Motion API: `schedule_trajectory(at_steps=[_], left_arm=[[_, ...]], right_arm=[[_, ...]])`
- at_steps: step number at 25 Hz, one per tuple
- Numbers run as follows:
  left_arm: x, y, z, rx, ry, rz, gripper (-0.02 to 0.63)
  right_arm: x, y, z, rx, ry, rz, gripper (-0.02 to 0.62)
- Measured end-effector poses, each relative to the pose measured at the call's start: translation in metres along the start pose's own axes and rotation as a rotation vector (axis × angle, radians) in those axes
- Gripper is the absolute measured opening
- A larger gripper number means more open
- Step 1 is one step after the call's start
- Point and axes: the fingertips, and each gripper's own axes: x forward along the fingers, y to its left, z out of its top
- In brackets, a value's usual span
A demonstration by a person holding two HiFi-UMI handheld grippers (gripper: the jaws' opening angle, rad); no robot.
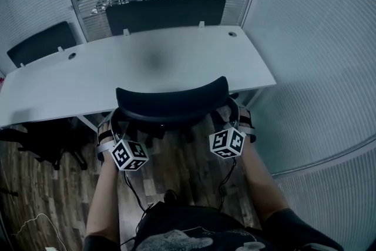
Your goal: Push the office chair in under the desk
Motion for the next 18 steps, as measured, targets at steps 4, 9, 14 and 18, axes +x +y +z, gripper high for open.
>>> schedule_trajectory(at_steps=[4,9,14,18], left_arm=[[0.0019,0.0005,-0.0003,0.000,-0.003,0.006,0.293],[0.0018,-0.0004,-0.0008,0.000,-0.001,0.007,0.293],[0.0020,0.0018,-0.0018,0.004,0.007,0.027,0.293],[0.0005,0.0041,-0.0034,0.001,0.008,0.053,0.293]], right_arm=[[0.0018,-0.0002,-0.0002,0.000,0.002,-0.004,0.279],[0.0021,0.0005,-0.0009,-0.001,0.004,-0.001,0.279],[0.0035,0.0000,0.0014,-0.012,0.020,0.014,0.279],[0.0051,0.0003,0.0027,-0.035,0.036,0.021,0.279]])
